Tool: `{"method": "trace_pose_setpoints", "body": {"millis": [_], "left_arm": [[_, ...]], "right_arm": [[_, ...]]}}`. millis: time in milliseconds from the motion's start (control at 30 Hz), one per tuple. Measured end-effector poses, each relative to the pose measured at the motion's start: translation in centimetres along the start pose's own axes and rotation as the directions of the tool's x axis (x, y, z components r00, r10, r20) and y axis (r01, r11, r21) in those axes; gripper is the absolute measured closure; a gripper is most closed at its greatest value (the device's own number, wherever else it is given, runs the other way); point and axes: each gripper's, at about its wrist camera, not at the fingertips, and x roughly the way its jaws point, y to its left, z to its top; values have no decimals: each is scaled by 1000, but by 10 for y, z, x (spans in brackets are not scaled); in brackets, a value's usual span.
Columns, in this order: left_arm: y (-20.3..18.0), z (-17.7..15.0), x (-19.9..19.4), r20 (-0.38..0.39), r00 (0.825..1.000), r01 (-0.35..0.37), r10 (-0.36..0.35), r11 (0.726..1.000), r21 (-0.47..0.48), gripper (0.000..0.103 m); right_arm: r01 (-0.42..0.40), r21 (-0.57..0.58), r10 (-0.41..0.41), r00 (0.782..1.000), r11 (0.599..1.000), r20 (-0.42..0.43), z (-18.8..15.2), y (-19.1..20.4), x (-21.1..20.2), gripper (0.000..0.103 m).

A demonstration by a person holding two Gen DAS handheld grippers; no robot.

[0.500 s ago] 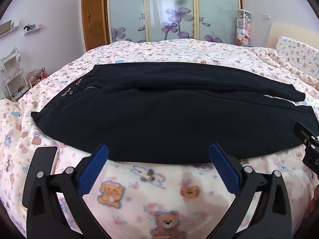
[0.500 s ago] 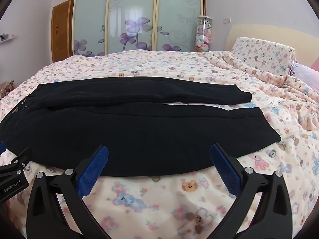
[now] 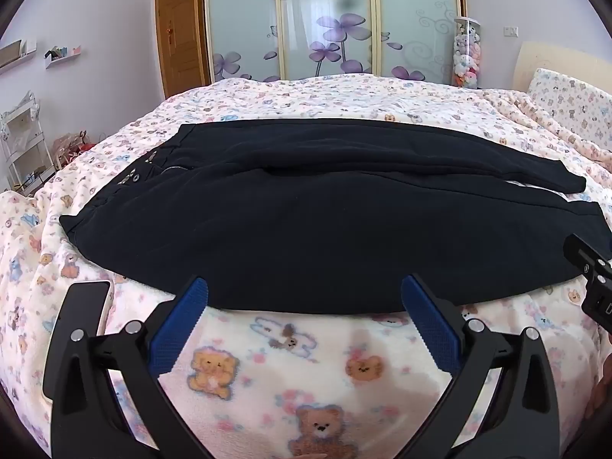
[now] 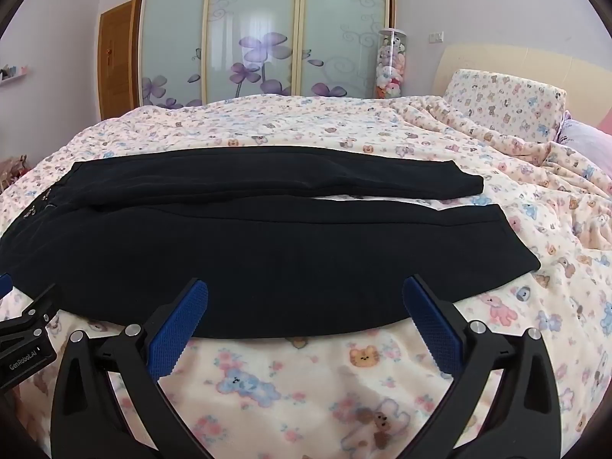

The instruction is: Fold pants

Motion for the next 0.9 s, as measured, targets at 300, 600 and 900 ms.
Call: {"method": "trace_pose_setpoints", "body": {"millis": [300, 600, 900], "left_arm": [[0, 0, 0, -1, 1000, -1, 1, 1000, 1, 2], [0, 0, 0, -1, 1000, -1, 1, 1000, 2, 2], [0, 0, 0, -1, 1000, -1, 1, 1000, 3, 2]], "right_arm": [[-2, 1, 2, 1000, 1000, -2, -1, 0, 1, 1], [-3, 2, 3, 1000, 1000, -5, -1, 1, 1, 1], [-4, 4, 4, 1000, 1000, -7, -1, 1, 1, 1]]}}
